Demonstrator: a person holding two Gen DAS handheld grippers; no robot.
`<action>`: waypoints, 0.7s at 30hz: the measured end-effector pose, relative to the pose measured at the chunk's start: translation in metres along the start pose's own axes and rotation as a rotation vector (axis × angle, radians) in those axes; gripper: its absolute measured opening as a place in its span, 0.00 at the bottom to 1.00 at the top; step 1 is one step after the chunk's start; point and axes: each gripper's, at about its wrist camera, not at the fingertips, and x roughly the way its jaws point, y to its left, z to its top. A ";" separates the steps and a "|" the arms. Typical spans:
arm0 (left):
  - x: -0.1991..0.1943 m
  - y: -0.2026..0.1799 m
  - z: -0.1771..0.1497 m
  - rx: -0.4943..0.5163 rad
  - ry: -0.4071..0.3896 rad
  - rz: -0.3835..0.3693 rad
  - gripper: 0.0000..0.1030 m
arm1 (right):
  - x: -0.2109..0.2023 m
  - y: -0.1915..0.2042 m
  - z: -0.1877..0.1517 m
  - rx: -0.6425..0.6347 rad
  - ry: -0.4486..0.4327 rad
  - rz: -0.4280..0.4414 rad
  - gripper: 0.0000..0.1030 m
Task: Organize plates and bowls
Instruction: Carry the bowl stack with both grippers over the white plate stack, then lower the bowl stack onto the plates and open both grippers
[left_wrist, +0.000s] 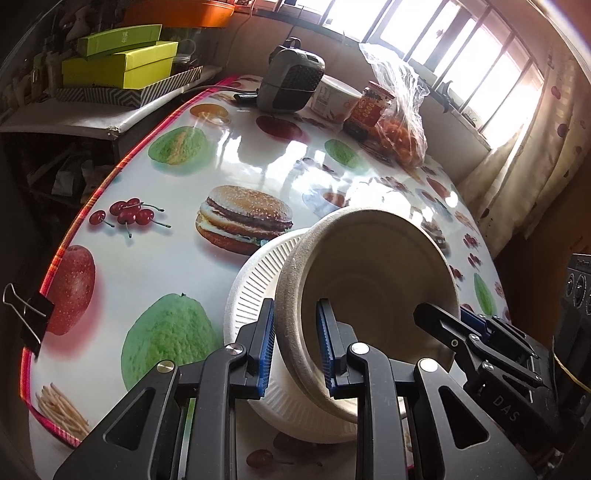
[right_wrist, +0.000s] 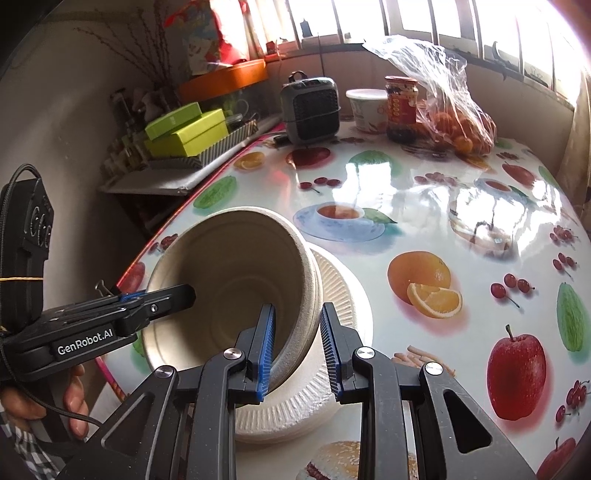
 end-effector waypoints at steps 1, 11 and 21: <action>0.000 0.000 0.000 0.003 0.000 0.001 0.22 | 0.000 0.000 0.000 0.000 0.000 -0.002 0.24; 0.002 -0.003 0.001 0.012 0.002 0.010 0.31 | 0.003 -0.002 -0.001 0.006 0.004 -0.007 0.24; 0.005 -0.004 0.002 0.017 0.002 0.015 0.34 | 0.003 -0.007 -0.002 0.018 -0.002 -0.015 0.29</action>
